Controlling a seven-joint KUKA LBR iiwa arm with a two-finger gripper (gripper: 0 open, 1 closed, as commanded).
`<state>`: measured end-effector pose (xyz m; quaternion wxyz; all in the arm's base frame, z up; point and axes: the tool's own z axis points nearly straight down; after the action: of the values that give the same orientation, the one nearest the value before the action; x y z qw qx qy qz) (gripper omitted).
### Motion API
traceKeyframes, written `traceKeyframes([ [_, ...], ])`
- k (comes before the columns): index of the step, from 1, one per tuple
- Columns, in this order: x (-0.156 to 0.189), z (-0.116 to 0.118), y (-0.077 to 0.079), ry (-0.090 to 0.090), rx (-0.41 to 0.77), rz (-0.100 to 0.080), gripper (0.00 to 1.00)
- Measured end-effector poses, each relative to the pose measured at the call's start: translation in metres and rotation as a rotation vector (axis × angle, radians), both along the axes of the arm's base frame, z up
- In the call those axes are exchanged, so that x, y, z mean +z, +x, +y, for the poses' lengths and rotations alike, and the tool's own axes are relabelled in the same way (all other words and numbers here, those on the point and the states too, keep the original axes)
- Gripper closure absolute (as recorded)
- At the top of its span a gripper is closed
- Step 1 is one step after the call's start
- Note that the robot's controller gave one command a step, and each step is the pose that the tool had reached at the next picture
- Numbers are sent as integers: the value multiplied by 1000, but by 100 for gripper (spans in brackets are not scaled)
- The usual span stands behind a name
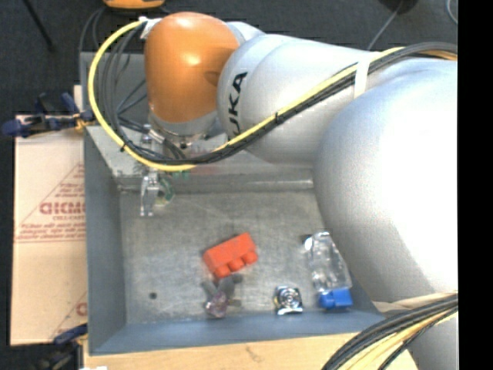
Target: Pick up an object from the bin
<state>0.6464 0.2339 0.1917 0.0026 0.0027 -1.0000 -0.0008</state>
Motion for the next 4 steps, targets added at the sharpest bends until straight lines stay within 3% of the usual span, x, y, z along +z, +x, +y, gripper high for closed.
traceKeyframes([
  [1, -100, -56, -8, 8, -37, -16, 0],
  [2, -75, -126, -86, -3, -99, -5, 0],
  [3, -117, -188, -129, 2, 131, -21, 0],
  [4, -115, -188, -126, 3, 128, -27, 100],
])
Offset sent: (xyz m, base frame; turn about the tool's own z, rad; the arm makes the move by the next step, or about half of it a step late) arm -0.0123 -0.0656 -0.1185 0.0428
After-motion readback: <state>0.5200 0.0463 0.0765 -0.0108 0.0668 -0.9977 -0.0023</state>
